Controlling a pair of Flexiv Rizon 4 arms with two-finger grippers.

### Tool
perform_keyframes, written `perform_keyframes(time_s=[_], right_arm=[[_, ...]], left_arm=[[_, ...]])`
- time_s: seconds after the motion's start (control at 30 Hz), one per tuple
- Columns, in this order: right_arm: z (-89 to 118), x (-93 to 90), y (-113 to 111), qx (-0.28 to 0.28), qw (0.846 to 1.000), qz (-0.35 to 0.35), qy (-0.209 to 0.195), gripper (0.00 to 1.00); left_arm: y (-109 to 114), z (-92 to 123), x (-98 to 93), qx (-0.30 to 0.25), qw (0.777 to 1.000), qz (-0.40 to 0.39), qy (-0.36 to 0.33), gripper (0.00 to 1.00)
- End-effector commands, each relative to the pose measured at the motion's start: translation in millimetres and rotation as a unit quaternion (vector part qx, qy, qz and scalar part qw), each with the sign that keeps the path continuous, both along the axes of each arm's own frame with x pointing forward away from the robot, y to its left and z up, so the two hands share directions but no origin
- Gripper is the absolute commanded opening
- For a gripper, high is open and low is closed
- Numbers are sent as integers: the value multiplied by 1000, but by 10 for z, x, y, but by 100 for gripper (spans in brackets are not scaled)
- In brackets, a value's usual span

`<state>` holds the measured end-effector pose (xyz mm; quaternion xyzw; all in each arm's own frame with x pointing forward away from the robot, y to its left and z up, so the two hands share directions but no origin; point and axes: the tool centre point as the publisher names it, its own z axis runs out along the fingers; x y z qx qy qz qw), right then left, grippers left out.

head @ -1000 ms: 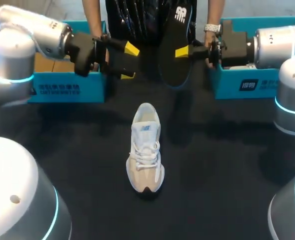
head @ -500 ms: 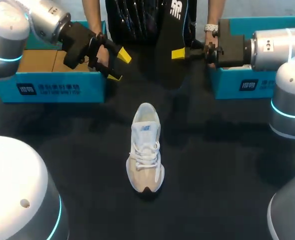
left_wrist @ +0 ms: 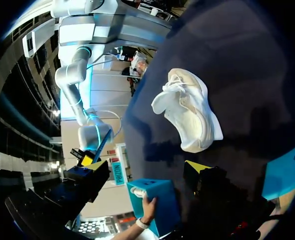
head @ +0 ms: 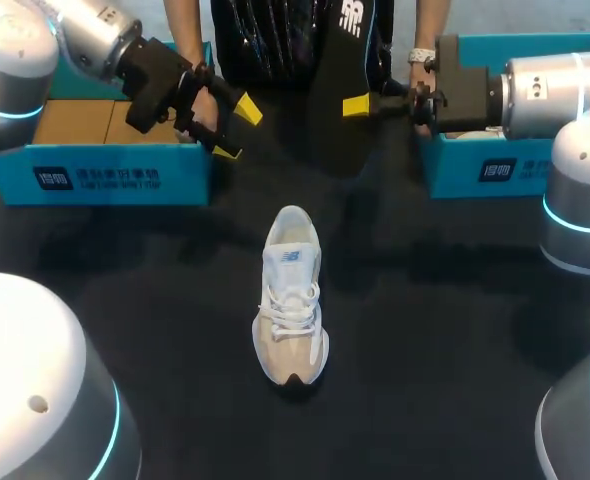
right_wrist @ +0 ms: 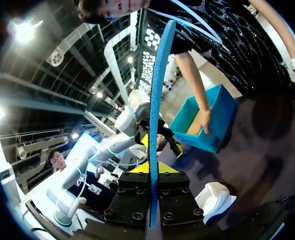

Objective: Take the shoe out of the shoebox, open the shoe tongue, remove and reinsert the insole, then place the shoe into the shoebox

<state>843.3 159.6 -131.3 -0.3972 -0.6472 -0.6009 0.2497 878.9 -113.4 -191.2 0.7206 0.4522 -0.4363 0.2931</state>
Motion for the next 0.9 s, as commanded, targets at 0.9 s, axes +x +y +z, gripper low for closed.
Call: perform_keyframes(time_s=[0.9], right_arm=[[-20,82,44,-16,999,1,-38,0]], left_arm=[[53,-10,19,13,1000,6,3,100]])
